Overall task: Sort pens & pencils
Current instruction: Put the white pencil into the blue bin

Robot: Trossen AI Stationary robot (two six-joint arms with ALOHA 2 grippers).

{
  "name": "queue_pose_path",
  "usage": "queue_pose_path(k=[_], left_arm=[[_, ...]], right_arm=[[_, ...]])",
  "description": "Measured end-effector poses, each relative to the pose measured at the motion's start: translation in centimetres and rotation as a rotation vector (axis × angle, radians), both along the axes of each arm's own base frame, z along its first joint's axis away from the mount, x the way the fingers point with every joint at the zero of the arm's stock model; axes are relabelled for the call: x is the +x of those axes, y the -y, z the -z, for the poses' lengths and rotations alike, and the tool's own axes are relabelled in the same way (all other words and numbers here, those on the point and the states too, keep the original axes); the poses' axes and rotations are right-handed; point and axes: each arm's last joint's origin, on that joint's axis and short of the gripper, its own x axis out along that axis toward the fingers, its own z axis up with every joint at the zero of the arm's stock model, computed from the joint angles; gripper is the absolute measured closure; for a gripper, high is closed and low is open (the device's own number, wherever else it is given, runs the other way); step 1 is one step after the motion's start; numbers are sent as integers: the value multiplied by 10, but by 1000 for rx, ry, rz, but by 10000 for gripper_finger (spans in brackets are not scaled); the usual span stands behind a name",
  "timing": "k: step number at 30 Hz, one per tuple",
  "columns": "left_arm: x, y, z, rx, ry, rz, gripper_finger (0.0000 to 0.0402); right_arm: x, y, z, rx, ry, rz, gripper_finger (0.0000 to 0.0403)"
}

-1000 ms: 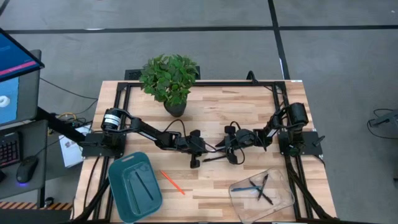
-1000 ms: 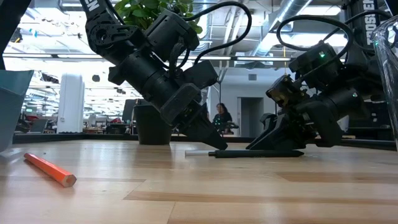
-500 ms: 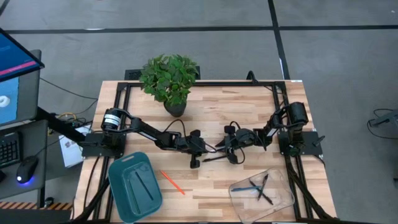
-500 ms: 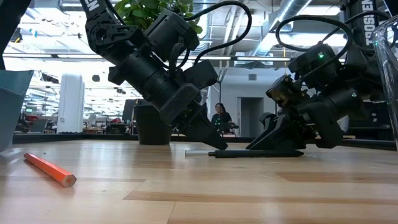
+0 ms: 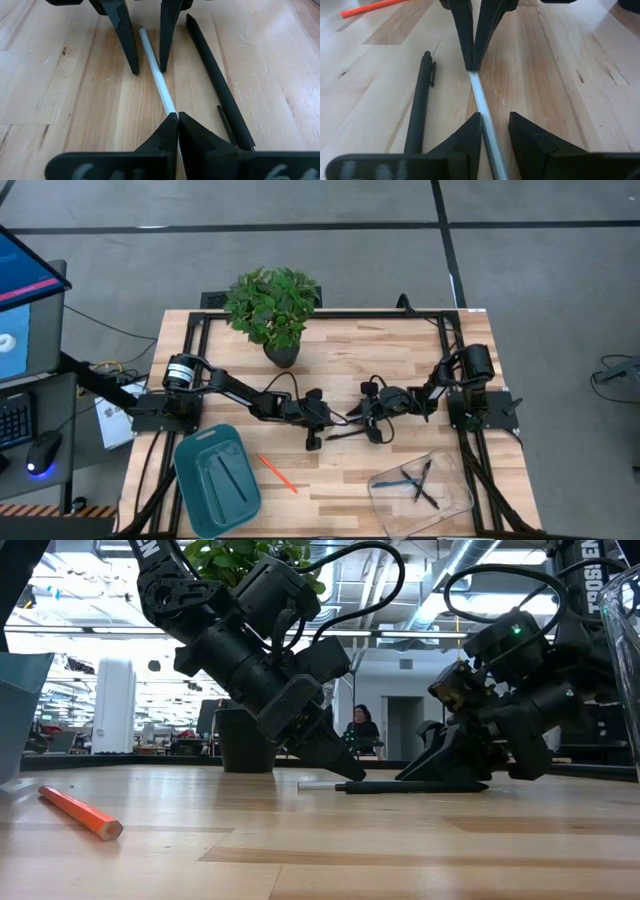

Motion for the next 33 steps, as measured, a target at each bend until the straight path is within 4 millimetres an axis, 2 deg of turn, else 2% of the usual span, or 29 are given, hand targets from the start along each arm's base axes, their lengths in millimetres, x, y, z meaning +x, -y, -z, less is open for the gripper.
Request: queue_pose_path(k=[12, 25, 33], left_arm=[[0, 0, 0, 2, 0, -2, 402], [0, 0, 0, 2, 0, -2, 401], [0, -1, 0, 8, -1, -10, 401]], right_arm=[[0, 2, 15, 24, 115, 14, 276], [0, 2, 16, 26, 123, 13, 277], [0, 2, 16, 39, 122, 1, 308]])
